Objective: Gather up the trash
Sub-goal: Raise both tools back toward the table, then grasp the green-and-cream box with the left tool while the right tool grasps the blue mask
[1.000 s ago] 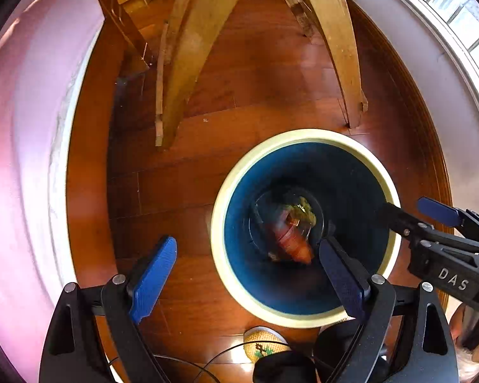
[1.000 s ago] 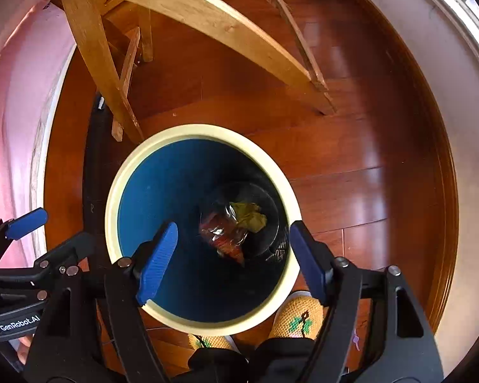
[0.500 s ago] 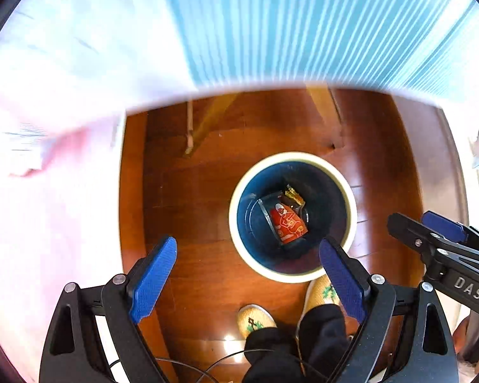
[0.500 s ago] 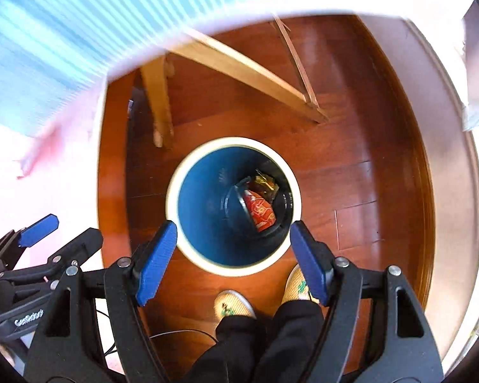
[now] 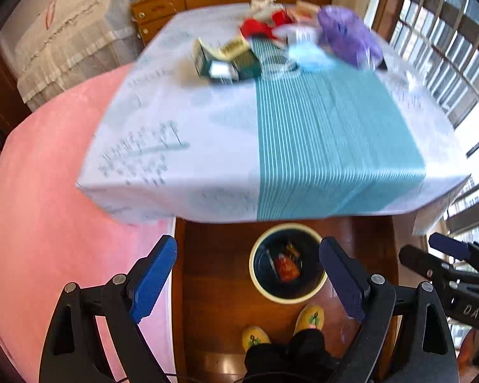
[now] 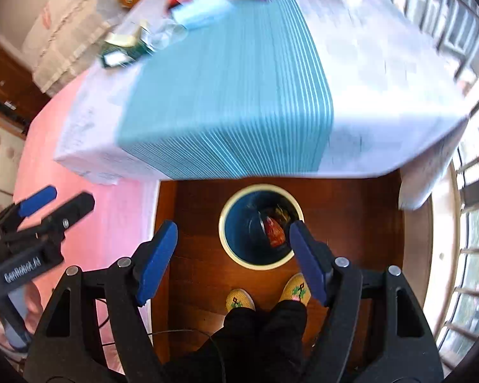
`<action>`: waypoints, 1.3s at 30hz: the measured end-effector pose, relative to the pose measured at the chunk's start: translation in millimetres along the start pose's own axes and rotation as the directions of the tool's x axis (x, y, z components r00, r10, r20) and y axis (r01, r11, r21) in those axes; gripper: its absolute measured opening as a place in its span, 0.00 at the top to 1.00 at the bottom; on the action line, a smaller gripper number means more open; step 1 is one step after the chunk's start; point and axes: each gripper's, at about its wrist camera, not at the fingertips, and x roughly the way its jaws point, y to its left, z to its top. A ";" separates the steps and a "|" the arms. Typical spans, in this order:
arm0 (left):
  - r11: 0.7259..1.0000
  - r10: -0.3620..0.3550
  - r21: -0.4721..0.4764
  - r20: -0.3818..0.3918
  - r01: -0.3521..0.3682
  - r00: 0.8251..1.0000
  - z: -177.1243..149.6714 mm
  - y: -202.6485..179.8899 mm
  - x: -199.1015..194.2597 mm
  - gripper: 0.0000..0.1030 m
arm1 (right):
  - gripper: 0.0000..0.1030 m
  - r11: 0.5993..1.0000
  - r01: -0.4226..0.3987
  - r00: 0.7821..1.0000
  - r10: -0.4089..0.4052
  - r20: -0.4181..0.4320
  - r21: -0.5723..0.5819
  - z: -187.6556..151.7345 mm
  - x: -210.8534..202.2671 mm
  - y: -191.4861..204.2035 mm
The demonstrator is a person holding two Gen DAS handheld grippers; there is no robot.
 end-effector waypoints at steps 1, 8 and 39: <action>1.000 0.003 -0.009 0.017 -0.003 1.000 7.5 2.3 -10.2 0.11 | 0.32 1.000 -0.005 1.000 0.005 0.017 -0.020 6.9 -11.3 4.2; 0.997 0.068 -0.045 0.151 -0.062 0.986 62.2 12.5 -73.6 0.11 | 0.32 0.990 -0.018 0.987 0.039 0.154 -0.137 57.3 -68.4 26.7; 0.997 -0.066 -0.045 -0.007 0.066 0.998 260.3 107.2 75.9 0.11 | 0.32 0.968 0.007 1.000 -0.009 0.004 0.251 239.4 77.9 36.6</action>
